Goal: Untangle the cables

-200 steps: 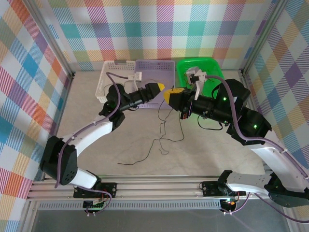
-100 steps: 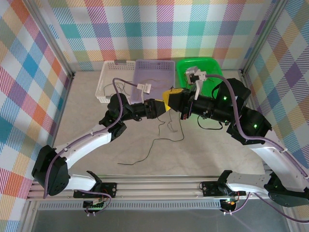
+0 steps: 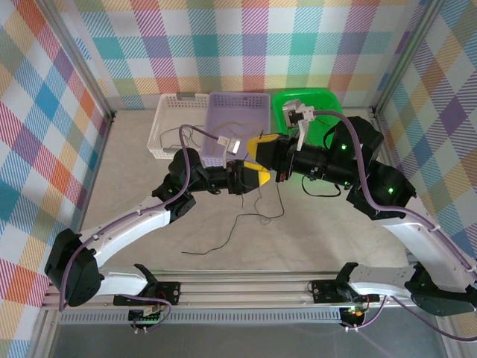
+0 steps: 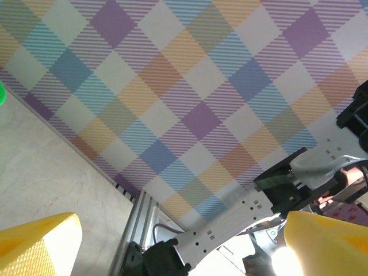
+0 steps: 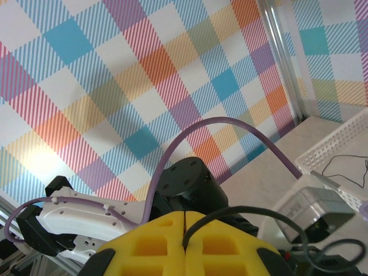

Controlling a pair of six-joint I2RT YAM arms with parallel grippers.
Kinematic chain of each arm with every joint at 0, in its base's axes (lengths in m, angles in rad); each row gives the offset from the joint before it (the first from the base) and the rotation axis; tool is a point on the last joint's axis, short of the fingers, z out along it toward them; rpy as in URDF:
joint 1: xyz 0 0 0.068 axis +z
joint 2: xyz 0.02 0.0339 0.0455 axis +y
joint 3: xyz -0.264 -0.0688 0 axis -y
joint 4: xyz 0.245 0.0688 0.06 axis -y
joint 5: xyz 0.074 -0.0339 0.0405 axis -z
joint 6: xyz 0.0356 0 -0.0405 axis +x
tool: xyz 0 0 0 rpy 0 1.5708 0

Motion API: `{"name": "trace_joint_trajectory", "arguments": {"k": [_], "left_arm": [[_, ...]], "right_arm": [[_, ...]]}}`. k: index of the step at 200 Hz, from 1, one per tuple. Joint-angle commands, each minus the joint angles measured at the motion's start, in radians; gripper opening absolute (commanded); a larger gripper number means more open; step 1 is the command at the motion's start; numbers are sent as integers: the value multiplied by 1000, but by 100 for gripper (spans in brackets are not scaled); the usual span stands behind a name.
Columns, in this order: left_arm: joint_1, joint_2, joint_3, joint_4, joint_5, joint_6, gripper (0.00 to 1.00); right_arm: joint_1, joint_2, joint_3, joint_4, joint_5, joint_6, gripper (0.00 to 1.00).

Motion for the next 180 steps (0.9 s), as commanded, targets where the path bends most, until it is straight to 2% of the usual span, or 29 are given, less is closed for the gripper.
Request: {"name": "trace_joint_trajectory", "arguments": {"k": [1, 17, 33, 77, 101, 127, 180], "left_arm": [[-20, -25, 27, -49, 13, 65, 90], [-25, -24, 34, -65, 16, 76, 89], [-30, -21, 38, -70, 23, 81, 82], [-34, -36, 50, -103, 23, 89, 40], [-42, -61, 55, -139, 16, 103, 21], [-48, -95, 57, -196, 0, 132, 0], [-50, -142, 75, -305, -64, 167, 0]], "right_arm": [[6, 4, 34, 30, -26, 22, 0], [5, 6, 36, 30, -28, 22, 0], [5, 6, 34, 27, -20, 20, 0], [5, -15, -12, 21, 65, 0, 0], [2, -33, -51, 7, 163, -19, 0], [-11, -49, -92, 3, 212, -21, 0], [-102, -105, -234, 32, 272, 53, 2]]}}
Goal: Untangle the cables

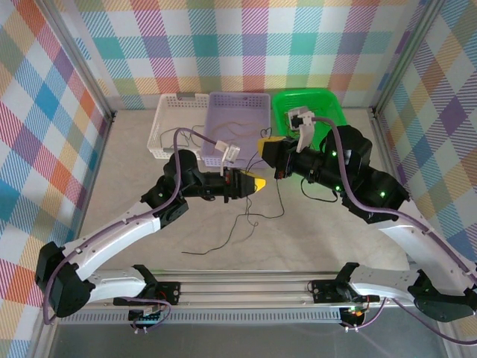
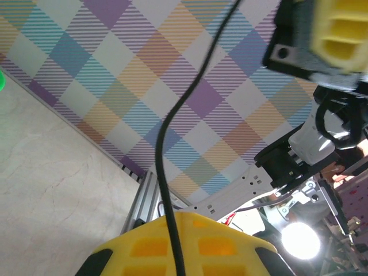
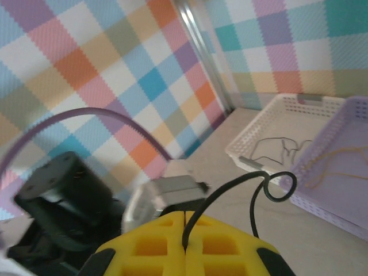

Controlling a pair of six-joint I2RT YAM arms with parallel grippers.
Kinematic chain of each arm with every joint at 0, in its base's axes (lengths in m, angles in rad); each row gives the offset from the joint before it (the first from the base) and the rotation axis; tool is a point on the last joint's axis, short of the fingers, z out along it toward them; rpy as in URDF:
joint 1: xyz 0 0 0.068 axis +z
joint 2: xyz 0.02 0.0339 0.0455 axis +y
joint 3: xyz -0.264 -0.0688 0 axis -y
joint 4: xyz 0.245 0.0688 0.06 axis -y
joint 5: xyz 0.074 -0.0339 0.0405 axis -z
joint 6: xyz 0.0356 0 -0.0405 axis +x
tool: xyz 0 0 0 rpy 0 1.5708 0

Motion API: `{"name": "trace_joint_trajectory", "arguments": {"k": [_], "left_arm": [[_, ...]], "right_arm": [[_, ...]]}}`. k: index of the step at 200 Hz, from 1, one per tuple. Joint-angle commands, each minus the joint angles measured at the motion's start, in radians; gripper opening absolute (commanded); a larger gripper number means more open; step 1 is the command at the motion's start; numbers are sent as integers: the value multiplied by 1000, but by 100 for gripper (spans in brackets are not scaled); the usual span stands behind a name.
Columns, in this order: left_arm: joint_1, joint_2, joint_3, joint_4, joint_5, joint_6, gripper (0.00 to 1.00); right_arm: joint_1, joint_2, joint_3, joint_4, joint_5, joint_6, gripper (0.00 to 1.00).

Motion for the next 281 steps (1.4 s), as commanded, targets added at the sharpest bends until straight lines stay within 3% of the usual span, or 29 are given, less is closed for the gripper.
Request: {"name": "trace_joint_trajectory", "arguments": {"k": [1, 43, 95, 130, 143, 179, 221, 281], "left_arm": [[-14, -35, 42, -75, -44, 42, 0], [-12, -64, 102, -257, -169, 112, 0], [17, -105, 213, -533, -464, 225, 0], [113, -96, 300, -658, -597, 243, 0], [173, -84, 337, -678, -593, 231, 0], [322, -41, 474, -701, -549, 198, 0], [389, 27, 661, -770, -672, 210, 0], [471, 141, 813, -785, -740, 207, 0]], "right_arm": [[-51, -50, -77, 33, 46, 56, 3], [-180, -126, -245, 94, -36, 162, 21], [-201, -197, -370, 98, -20, 159, 74], [-204, -235, -438, 89, -16, 136, 93], [-204, -253, -461, 89, -14, 131, 100], [-206, -314, -542, 99, 34, 128, 100], [-206, -349, -634, 103, 56, 160, 100], [-207, -399, -708, 90, 99, 158, 100]]}}
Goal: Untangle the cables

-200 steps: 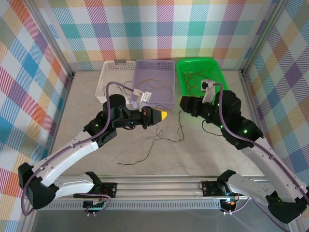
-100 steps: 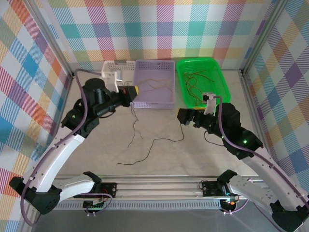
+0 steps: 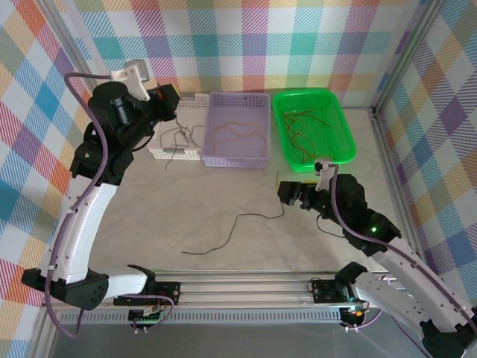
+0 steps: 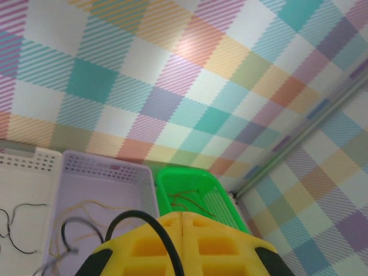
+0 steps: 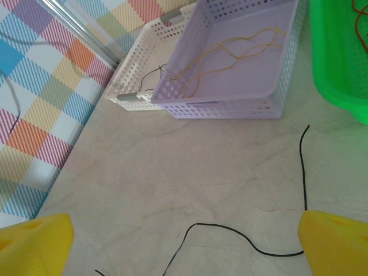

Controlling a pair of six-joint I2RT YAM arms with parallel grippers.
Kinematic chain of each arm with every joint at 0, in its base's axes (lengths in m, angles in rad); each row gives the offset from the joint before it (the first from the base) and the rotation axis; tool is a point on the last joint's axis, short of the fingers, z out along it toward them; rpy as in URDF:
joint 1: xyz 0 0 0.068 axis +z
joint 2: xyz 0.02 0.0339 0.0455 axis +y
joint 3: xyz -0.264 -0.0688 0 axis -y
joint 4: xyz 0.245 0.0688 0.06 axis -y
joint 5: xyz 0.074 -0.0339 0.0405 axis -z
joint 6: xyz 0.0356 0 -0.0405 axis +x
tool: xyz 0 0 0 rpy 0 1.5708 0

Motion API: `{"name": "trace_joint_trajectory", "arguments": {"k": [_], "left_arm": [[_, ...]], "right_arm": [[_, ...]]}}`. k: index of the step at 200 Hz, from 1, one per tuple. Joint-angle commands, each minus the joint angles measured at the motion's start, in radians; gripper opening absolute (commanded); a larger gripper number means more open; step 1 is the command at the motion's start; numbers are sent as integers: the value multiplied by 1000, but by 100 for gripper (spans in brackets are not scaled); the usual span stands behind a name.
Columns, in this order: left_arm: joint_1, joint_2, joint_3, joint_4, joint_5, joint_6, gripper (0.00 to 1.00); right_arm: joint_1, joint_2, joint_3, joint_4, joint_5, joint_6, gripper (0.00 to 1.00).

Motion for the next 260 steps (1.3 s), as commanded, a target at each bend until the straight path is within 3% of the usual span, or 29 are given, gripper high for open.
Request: {"name": "trace_joint_trajectory", "arguments": {"k": [1, 94, 260], "left_arm": [[36, 39, 53, -22, -49, -4, 0], [136, 227, 202, -2, -134, 29, 0], [192, 659, 455, 126, -226, 65, 0]], "right_arm": [[-4, -37, -27, 20, 38, 5, 100], [-4, -75, -92, 30, -9, 11, 100], [-3, -32, -187, 170, -224, 82, 100]]}}
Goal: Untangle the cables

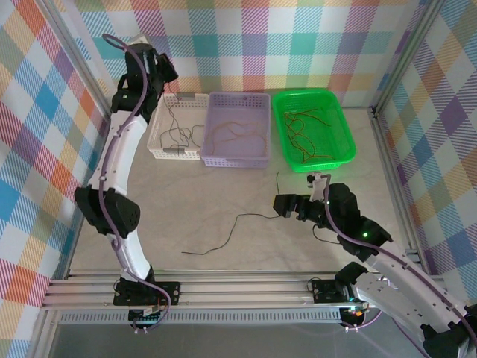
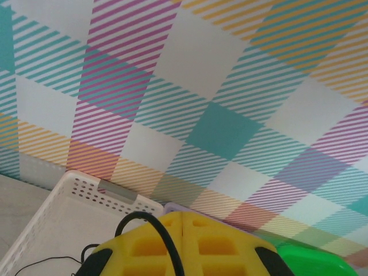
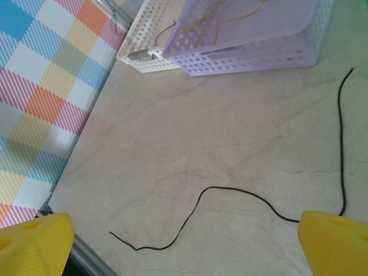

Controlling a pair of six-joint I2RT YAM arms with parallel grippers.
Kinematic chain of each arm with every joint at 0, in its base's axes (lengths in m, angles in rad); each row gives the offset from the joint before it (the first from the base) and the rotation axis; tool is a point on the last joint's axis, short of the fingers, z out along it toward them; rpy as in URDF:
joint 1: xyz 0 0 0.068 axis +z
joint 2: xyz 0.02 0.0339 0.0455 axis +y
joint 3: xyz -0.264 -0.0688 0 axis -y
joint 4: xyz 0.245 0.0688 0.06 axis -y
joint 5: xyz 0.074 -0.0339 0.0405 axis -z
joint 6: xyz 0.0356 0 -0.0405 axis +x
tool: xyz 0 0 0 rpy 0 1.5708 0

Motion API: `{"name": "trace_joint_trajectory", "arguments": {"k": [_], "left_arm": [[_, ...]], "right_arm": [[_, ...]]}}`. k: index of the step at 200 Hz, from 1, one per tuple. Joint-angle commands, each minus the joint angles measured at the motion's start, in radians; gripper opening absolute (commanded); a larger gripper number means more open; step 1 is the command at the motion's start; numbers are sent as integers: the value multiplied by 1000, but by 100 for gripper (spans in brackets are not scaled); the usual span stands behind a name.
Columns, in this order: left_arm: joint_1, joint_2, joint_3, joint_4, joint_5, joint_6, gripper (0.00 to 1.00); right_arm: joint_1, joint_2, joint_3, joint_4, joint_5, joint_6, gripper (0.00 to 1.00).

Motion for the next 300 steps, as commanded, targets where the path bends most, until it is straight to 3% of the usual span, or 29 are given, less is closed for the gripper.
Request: {"name": "trace_joint_trajectory", "arguments": {"k": [1, 56, 152, 300], "left_arm": [[17, 58, 61, 48, -30, 26, 0], [34, 217, 170, 33, -37, -6, 0], [40, 401, 179, 27, -57, -2, 0], [48, 588, 299, 47, -148, 18, 0]], "right_arm": [[-3, -5, -20, 68, -61, 28, 100], [-3, -5, -30, 72, -94, 13, 100], [-3, 65, -62, 120, -165, 25, 100], [-3, 172, -64, 169, -190, 3, 100]]}}
